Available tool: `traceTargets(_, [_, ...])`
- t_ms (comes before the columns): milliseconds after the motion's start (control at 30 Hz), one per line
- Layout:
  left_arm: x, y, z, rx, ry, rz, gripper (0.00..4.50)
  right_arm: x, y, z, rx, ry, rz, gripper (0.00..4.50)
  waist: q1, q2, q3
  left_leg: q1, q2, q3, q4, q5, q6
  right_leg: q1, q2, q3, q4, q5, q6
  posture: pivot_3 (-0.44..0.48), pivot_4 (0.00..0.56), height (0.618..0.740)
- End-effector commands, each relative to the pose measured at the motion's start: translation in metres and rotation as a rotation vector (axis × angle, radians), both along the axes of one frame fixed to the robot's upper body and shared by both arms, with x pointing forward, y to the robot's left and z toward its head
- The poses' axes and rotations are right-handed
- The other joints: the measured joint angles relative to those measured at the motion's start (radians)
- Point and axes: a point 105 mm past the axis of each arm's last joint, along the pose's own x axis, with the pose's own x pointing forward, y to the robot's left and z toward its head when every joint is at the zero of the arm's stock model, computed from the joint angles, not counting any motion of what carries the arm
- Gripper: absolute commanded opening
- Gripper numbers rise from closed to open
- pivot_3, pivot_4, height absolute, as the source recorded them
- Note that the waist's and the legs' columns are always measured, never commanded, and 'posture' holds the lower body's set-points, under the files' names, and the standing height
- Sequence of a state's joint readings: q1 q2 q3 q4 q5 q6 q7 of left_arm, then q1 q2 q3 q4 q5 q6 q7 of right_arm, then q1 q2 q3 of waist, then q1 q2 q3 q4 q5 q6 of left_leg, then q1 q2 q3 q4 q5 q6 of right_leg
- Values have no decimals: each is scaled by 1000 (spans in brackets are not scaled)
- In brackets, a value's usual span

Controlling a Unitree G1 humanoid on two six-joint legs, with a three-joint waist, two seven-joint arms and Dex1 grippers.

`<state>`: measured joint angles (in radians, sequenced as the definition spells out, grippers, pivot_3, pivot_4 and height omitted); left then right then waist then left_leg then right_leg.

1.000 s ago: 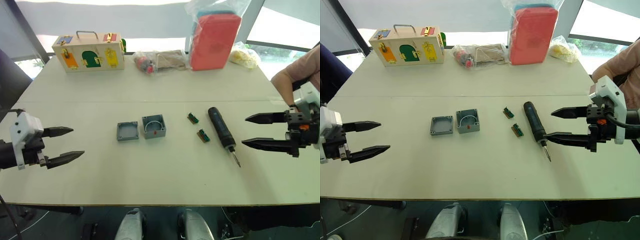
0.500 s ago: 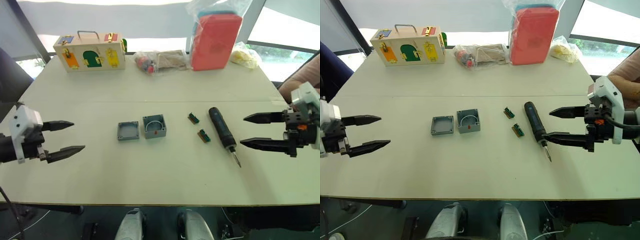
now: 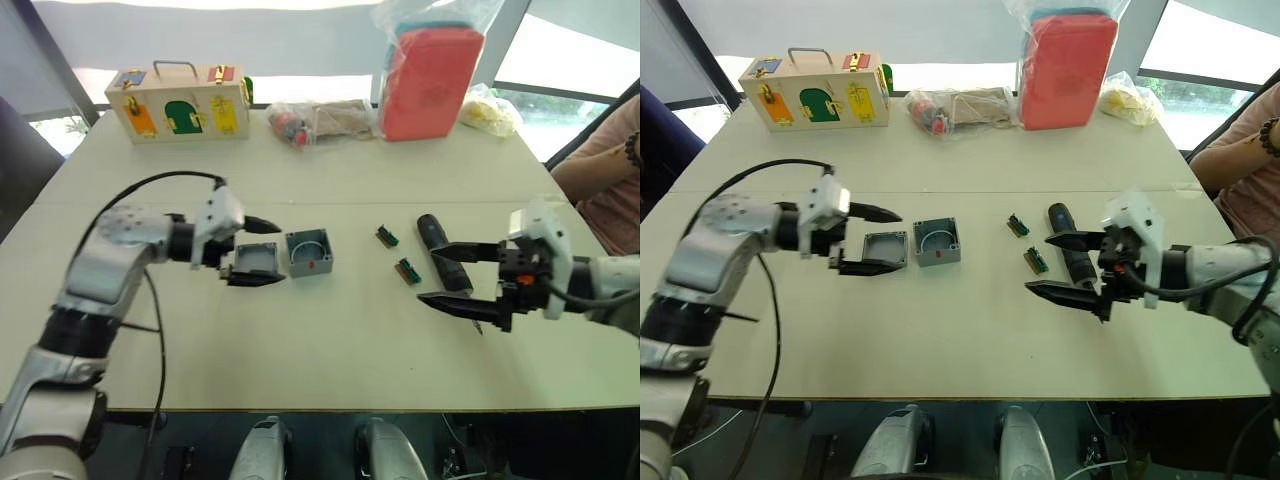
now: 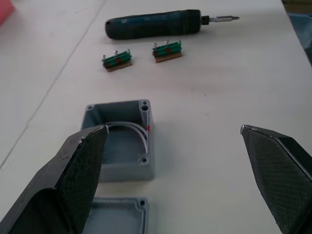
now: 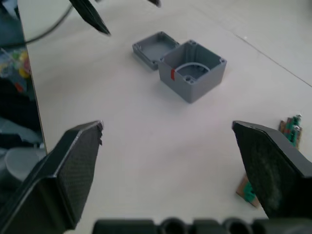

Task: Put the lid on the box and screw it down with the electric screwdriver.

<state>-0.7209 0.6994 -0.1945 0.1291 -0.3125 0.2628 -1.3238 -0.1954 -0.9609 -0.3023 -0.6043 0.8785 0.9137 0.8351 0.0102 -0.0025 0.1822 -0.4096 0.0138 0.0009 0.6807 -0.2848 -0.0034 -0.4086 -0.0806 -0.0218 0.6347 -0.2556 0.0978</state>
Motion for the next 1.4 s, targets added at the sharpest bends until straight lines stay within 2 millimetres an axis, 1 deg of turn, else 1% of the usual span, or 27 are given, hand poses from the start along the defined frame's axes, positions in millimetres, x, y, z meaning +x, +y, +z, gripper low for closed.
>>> traceTargets(33, [10,-10,-9,73,-38,-45,4479,-5,15,-5,-5,-52,-9,4500,0,0,0,0,0,0,0,0,0,0,0,0,0,0,0,0,150,730])
traceTargets(133, [19,-17,-24,129,-35,-74,4479,-5,20,-10,-2,-61,-28,4500,3,0,0,0,0,-1,1,0,0,0,0,0,1,0,0,0,150,730])
traceTargets(200, [23,-21,-31,149,-25,-87,4479,-4,21,-10,3,-73,-45,4500,3,0,0,0,0,-1,1,0,0,0,1,0,1,0,0,0,150,730])
traceTargets(267, [32,-27,-40,178,-31,-83,4479,-4,24,-10,15,-81,-54,4500,4,0,0,0,0,-1,1,0,0,0,0,0,1,0,0,0,150,730])
traceTargets(433, [43,-41,-46,175,-33,-86,4479,-4,25,-11,23,-91,-73,4500,3,-1,1,0,0,-1,1,0,0,0,0,0,1,0,0,0,150,730])
traceTargets(467, [44,-45,-47,175,-32,-88,3970,-4,25,-11,24,-94,-81,4500,3,-1,1,0,0,-1,1,0,0,0,0,0,1,0,0,0,150,730])
traceTargets(500, [45,-47,-47,176,-32,-91,3822,-3,24,-10,24,-97,-86,4500,3,-1,1,0,0,-1,1,0,0,0,0,0,1,0,0,0,150,730])
traceTargets(667, [45,-53,-53,197,-31,-124,1746,-3,24,-11,25,-101,-94,4500,1,-1,1,0,0,-1,1,0,0,0,0,0,2,0,0,0,150,730])
traceTargets(767, [43,-54,-53,205,-27,-150,569,-2,23,-10,25,-104,-101,4500,2,-1,1,0,0,-2,1,0,0,0,0,0,3,0,0,0,150,730])
traceTargets(800, [43,-55,-52,208,-27,-158,198,-2,23,-10,25,-104,-102,4500,2,-1,1,0,0,-2,1,0,0,0,0,0,3,0,0,0,150,730])
traceTargets(833, [41,-55,-52,218,-24,-179,10,-2,23,-10,25,-105,-102,4500,3,-1,1,0,0,-2,1,0,0,0,0,0,3,0,0,0,150,730])
traceTargets(933, [29,-56,-48,231,-11,-290,10,-1,23,-9,24,-106,-102,4500,4,-2,1,0,-1,-2,2,0,0,0,0,0,3,0,0,0,150,730])
traceTargets(1033, [19,-60,-43,208,-7,-389,10,0,23,-9,23,-107,-102,4500,3,-2,1,0,-1,-2,2,0,0,0,0,0,3,0,0,0,150,730])
traceTargets(1200, [14,-66,-43,236,-40,-461,10,0,22,-8,18,-108,-104,4500,3,-2,1,0,0,-3,2,0,0,0,0,-1,3,0,0,0,150,730])
traceTargets(1400, [11,-70,-52,338,-107,-549,10,-2,21,-7,12,-110,-109,4500,3,-2,1,0,-1,-4,2,0,0,0,0,0,3,0,0,0,150,730])
